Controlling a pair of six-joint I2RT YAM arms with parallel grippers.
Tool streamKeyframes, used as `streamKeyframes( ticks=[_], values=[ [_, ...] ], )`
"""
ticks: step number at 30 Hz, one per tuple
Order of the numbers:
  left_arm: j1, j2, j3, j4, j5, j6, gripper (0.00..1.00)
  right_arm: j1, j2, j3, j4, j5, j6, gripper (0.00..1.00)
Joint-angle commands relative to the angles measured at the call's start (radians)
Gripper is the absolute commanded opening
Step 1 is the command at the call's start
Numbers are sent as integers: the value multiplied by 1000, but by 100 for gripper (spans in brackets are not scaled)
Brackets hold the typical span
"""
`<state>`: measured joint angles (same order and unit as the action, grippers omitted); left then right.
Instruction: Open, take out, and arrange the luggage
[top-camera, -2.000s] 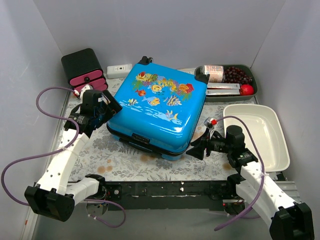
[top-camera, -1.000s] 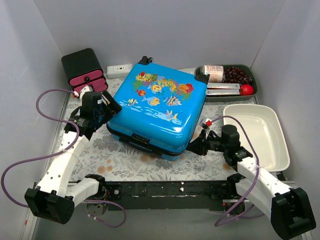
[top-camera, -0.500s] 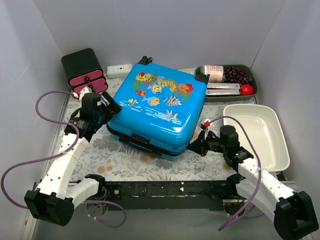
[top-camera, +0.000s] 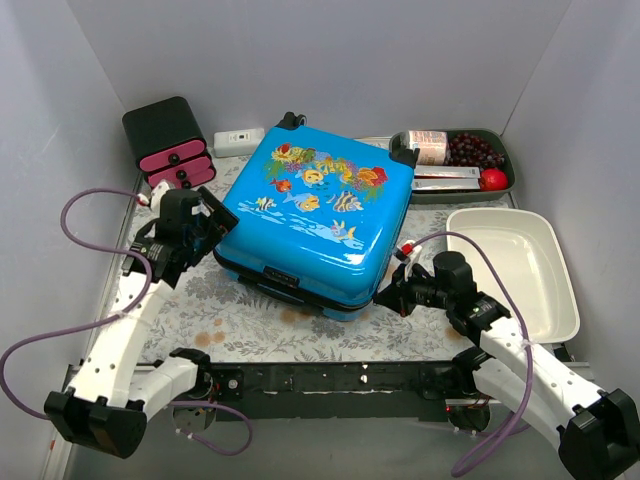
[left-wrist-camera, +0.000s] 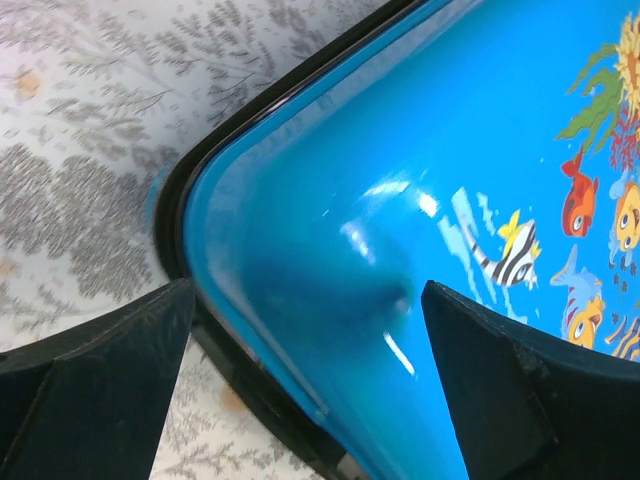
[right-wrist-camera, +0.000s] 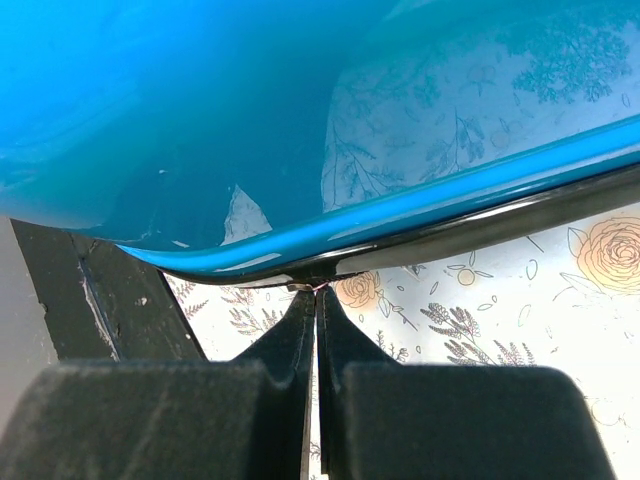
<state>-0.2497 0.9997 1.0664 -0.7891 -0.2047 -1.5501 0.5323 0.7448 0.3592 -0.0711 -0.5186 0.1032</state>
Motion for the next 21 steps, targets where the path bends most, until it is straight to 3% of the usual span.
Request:
streamKeyframes(
  ticks=[1,3,7,14,16,21],
  values=[
    [-8,-117,63,-301,-119,-123,98,9,-15,50,-30,26,27,1],
    [-6,-176,2,-375,-110,-163,98,9,-16,64,-67,34,17,1],
    [-8,-295,-95,-355,-32,-200,98,9,-1,92,-110,63,-13,1],
    [-8,-334,-354,-70,310,-205,98,9,-9,49,5,37,38,1],
    [-6,-352,-404,-1,410,-194,94,9,1,41,43,20,66,1],
    [-6,-401,-497,53,453,-202,89,9,27,46,88,60,70,1]
  ],
)
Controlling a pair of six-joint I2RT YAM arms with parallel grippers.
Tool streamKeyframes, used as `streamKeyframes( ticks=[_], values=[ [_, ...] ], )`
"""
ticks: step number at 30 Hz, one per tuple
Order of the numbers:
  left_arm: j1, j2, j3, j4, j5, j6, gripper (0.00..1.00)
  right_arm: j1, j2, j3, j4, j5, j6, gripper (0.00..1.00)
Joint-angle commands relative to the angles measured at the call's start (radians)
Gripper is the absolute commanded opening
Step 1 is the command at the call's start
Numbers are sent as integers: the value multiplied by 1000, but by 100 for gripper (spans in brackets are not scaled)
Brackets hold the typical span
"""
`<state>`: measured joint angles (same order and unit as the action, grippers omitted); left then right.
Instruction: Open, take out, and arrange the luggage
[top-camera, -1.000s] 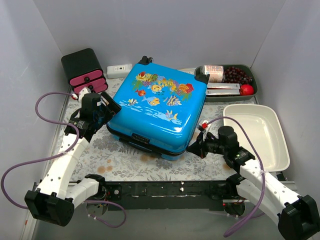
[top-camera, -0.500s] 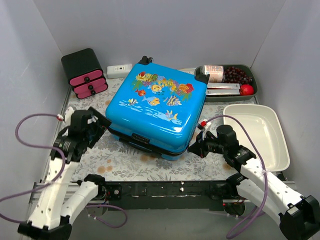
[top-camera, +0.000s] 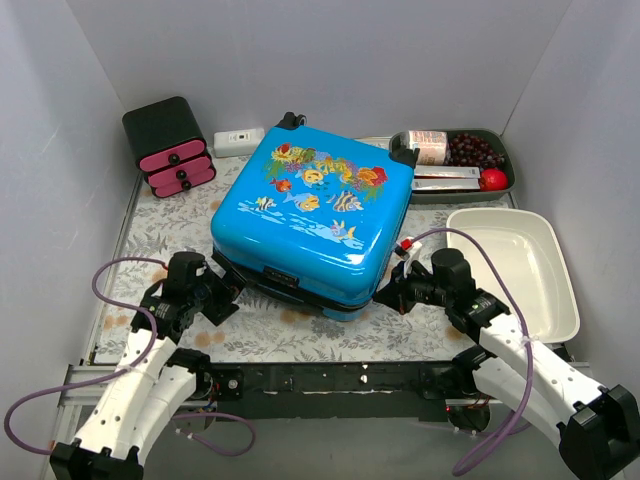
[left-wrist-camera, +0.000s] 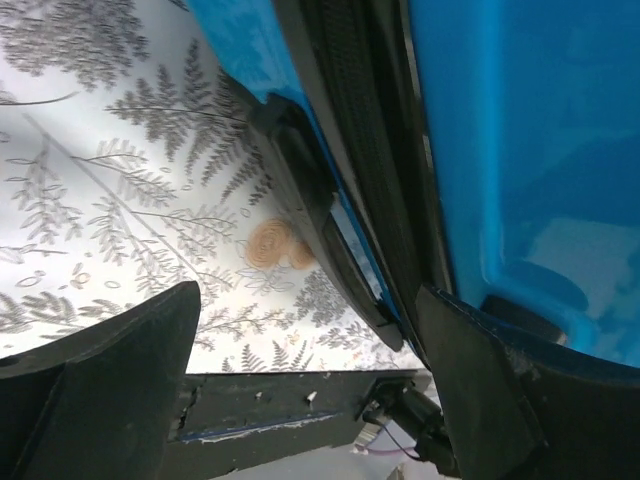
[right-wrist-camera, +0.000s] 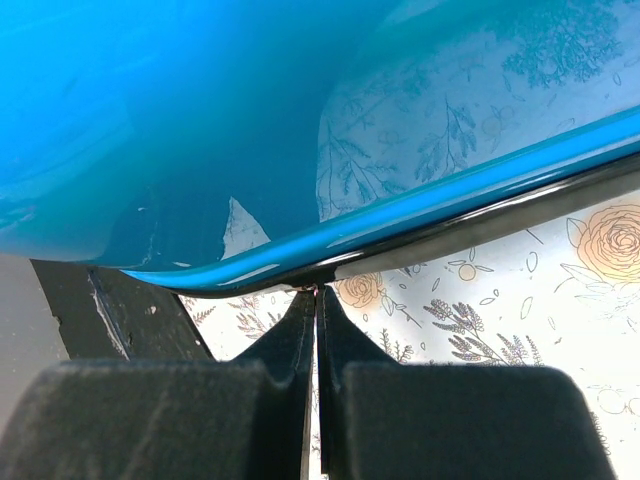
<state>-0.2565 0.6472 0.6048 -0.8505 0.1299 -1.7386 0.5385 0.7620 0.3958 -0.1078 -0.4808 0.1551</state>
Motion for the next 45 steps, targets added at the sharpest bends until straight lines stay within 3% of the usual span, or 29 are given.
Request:
streamKeyframes(
  ticks=[1,5,10,16,21,26,35,42,43,45],
  values=[
    [-1,-52,-54,134,163,-25,89,3,13,14,122,46,14,1],
    [0,-38,-132,244,240,-68,80,5,19,8,129,59,18,1],
    [-1,-63,-140,209,172,-35,70,3,-3,12,115,94,11,1],
    [-1,-103,-227,263,113,-110,59,3,-20,-11,109,105,23,1],
    [-1,-55,-240,292,54,-134,59,3,-17,-14,89,65,43,1],
    [-4,-8,-272,444,103,-167,56,3,-15,-32,99,50,38,1],
    [-70,80,-284,588,70,-246,49,6,-53,-23,85,-99,-107,1],
    [-208,203,-223,630,-33,-317,17,41,-56,17,49,-116,-150,1],
    [-246,206,-218,630,-68,-335,9,57,-55,23,34,-108,-154,1],
    [-277,212,-206,624,-105,-351,5,118,-50,38,-29,-38,-190,1]
  ],
)
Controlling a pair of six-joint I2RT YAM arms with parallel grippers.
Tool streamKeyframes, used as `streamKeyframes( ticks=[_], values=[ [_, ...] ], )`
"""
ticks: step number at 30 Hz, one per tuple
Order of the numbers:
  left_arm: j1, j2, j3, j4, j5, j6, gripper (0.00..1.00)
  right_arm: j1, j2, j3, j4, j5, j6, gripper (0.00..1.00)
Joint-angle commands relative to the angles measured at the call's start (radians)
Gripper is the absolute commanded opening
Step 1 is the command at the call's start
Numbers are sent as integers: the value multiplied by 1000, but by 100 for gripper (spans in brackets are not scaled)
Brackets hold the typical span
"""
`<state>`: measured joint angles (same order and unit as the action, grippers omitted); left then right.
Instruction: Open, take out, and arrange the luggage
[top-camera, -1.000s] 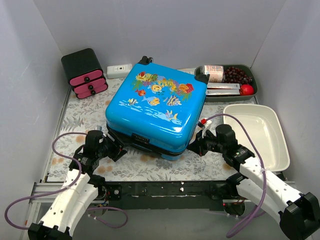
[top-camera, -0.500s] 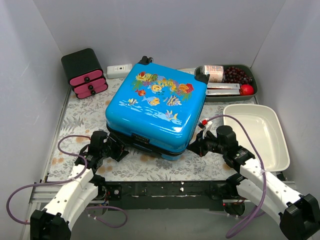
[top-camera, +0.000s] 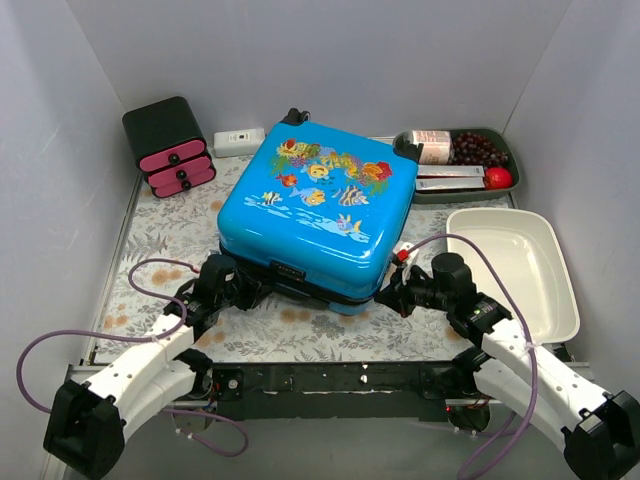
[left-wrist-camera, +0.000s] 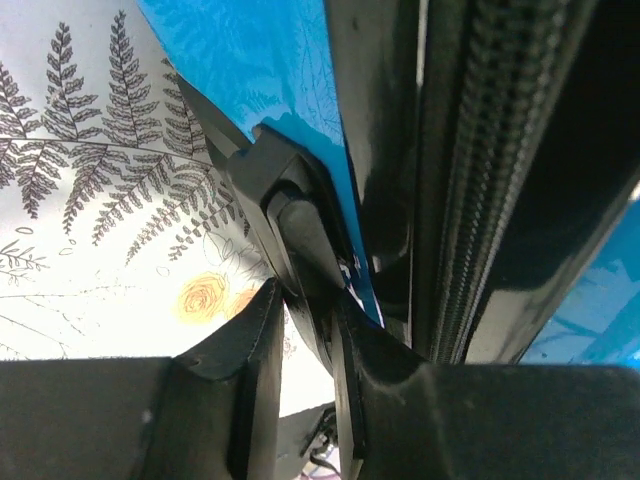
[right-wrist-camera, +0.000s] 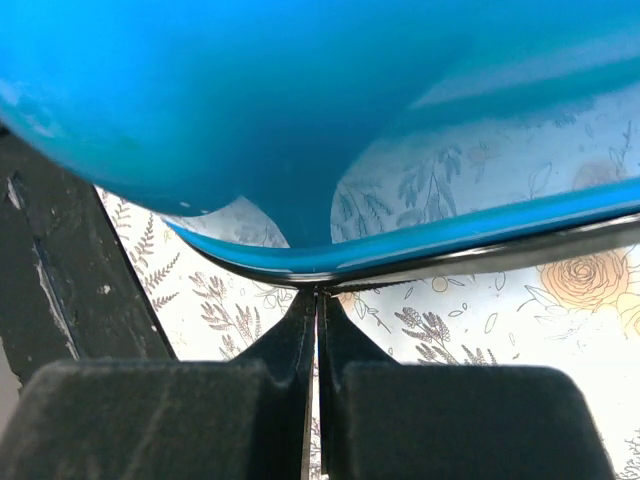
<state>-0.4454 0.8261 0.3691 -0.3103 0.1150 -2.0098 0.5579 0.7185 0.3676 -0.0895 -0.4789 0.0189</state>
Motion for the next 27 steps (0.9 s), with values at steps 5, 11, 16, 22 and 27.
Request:
streamKeyframes(
  ticks=[5,11,16,22,27],
  values=[
    [-142,56,39,68,-152,-132,0,251,18,79,-23,20,-27,1],
    [-191,73,33,54,-193,-182,0,450,25,51,77,98,-16,1],
    [-205,51,19,31,-221,-210,0,513,45,86,54,160,-5,1],
    [-219,38,2,4,-230,-254,0,589,29,57,226,352,116,1],
    [-228,27,11,-65,-275,-280,0,602,10,74,257,322,258,1]
  ],
)
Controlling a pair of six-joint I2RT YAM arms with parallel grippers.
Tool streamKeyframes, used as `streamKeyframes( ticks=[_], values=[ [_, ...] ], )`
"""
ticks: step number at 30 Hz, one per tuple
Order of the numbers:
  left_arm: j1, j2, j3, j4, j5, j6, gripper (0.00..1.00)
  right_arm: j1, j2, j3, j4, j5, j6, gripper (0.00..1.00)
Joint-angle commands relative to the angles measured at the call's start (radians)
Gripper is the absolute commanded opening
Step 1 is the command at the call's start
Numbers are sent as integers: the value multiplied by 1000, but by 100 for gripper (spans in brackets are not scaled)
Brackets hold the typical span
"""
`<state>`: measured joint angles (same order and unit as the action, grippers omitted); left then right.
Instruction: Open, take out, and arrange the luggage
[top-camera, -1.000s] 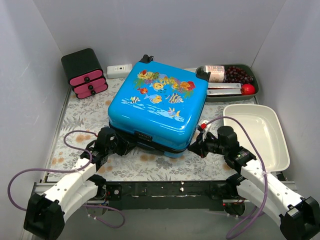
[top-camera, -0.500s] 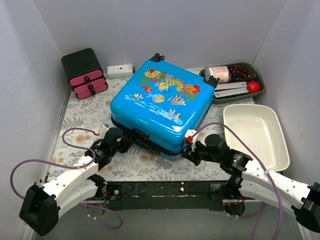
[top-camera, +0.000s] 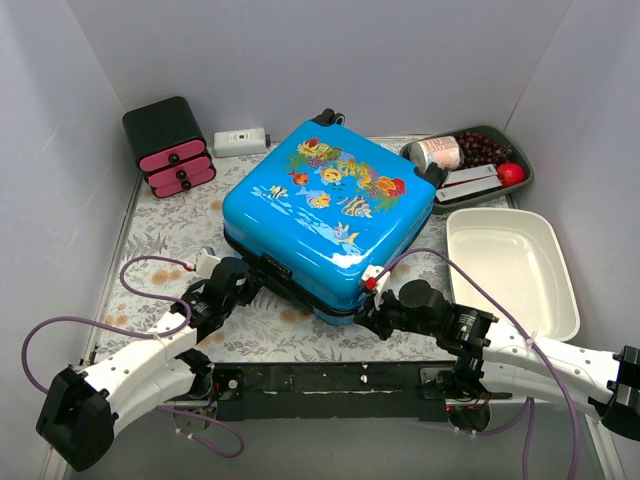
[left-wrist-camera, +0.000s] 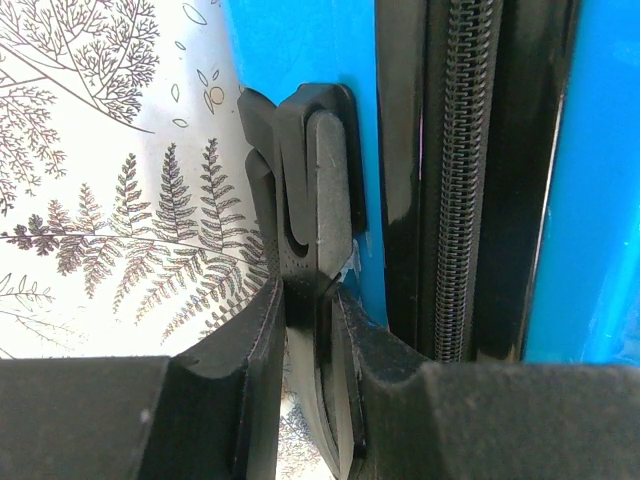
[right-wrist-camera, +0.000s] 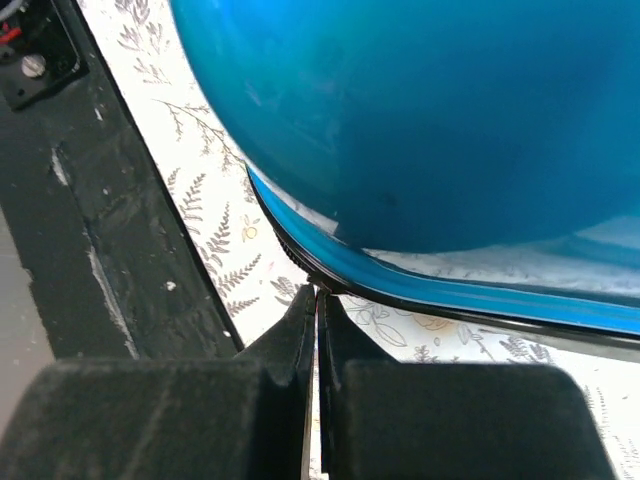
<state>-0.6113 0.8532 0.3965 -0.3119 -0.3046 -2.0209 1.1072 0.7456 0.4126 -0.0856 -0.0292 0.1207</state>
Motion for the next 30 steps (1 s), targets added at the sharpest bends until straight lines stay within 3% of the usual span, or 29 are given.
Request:
streamKeyframes(
  ticks=[1,4,8,14,15,18,30],
  values=[
    [-62,4,-13,-70,141,-272,0,52,-23,35,236,-121,218,1],
    [-64,13,-7,-96,134,-285,0,56,-14,40,199,-119,278,1],
    [-65,23,-1,-121,128,-306,0,100,23,43,196,-141,240,1],
    [-77,0,-7,-150,119,-329,0,241,118,97,276,168,166,1],
    [-79,-6,-10,-153,117,-334,0,268,139,132,274,301,154,1],
    [-85,-31,-19,-165,114,-340,0,385,230,178,294,513,126,1],
    [-97,-152,-51,-263,97,-391,0,431,583,345,576,661,71,1]
  ],
)
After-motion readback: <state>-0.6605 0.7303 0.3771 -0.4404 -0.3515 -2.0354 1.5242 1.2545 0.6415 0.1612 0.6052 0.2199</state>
